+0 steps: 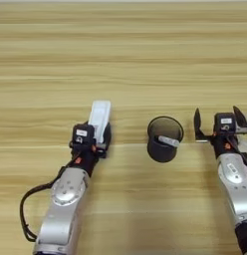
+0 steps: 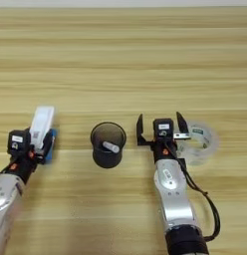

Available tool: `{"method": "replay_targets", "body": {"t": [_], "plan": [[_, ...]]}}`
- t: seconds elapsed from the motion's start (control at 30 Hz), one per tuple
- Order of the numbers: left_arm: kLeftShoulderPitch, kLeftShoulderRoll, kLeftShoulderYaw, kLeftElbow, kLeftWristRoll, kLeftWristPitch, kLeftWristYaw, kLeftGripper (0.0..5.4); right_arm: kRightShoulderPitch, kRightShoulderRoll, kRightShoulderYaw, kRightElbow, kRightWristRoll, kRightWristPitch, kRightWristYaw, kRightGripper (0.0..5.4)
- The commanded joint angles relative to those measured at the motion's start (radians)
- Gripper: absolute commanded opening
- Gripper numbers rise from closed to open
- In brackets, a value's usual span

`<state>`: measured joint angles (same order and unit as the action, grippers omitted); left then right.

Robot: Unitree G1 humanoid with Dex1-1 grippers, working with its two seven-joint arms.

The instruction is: Move the objects on the table

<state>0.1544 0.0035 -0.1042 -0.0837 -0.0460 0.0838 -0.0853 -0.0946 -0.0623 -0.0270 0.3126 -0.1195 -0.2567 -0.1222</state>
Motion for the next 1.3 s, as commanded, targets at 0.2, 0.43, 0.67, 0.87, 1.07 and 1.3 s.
{"method": "replay_targets", "body": {"t": [0.2, 0.43, 0.67, 0.87, 1.07, 1.3], "plan": [[0.028, -0.047, -0.084, -0.020, 0.009, 0.051, -0.001, 2.86, -0.004, 0.001, 0.000, -0.004, 0.004, 0.004, 0.003, 5.40], [-0.002, -0.066, -0.100, 0.055, 0.010, 0.048, 0.000, 2.86, -0.004, 0.001, 0.000, -0.003, 0.004, 0.003, 0.004, 5.40], [-0.038, -0.072, -0.100, 0.156, 0.009, 0.029, 0.006, 2.86, -0.005, 0.002, 0.001, -0.004, 0.003, 0.004, 0.003, 5.40], [-0.063, -0.075, -0.098, 0.228, 0.010, 0.009, 0.015, 2.86, -0.004, 0.003, 0.002, -0.006, 0.003, 0.006, 0.003, 5.40], [-0.080, -0.077, -0.106, 0.275, 0.012, -0.003, 0.016, 2.86, -0.004, 0.004, 0.003, -0.008, 0.002, 0.008, 0.002, 5.40], [-0.101, -0.080, -0.107, 0.325, 0.012, -0.015, 0.020, 2.86, -0.006, 0.005, 0.004, -0.007, 0.001, 0.008, 0.001, 5.40]]}}
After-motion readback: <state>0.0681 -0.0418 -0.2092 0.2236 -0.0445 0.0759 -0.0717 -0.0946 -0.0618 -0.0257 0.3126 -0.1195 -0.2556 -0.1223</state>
